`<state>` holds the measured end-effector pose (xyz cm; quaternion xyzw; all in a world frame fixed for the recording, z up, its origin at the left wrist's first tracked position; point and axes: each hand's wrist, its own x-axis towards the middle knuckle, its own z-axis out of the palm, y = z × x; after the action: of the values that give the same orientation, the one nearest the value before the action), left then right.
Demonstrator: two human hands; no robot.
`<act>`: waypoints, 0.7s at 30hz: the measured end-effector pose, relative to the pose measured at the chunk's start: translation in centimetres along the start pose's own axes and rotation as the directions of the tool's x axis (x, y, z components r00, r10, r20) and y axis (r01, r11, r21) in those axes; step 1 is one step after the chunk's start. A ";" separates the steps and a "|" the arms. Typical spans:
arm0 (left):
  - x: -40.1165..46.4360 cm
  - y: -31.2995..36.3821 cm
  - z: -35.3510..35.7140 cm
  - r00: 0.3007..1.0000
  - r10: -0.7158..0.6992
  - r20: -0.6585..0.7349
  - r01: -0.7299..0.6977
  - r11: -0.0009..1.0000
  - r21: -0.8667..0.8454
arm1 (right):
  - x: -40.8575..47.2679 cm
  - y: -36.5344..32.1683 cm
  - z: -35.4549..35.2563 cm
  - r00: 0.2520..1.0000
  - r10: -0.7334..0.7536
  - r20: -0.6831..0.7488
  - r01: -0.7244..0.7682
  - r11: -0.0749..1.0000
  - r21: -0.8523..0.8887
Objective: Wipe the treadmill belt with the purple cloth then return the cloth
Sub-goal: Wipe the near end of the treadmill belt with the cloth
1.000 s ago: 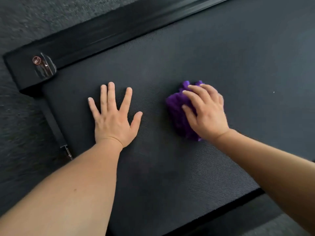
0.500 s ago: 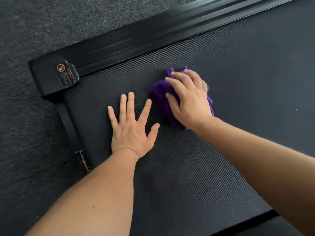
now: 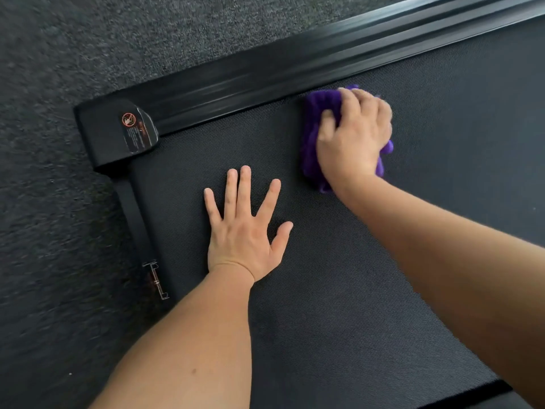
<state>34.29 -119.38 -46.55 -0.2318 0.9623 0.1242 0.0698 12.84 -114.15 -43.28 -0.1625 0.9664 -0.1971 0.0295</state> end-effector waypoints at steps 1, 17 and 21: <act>0.0 0.0 0.0 1.000 0.004 -0.002 -0.004 1.000 0.006 | -0.4 -0.7 0.4 0.996 -0.082 0.019 0.082 0.997 0.006; -1.0 -3.5 -2.3 1.000 -0.005 -0.028 0.002 0.996 -0.093 | -5.3 -0.3 -0.4 0.969 -0.181 0.171 0.153 0.975 0.163; -0.9 -8.1 -2.7 0.987 -0.159 -0.023 0.159 0.987 0.000 | -4.7 -5.8 2.8 0.936 -0.286 0.205 0.258 0.954 0.156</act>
<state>38.69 -126.70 -45.45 -0.3090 0.9416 0.1148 0.0687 19.37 -118.65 -43.63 -0.3138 0.9104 -0.2407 0.1215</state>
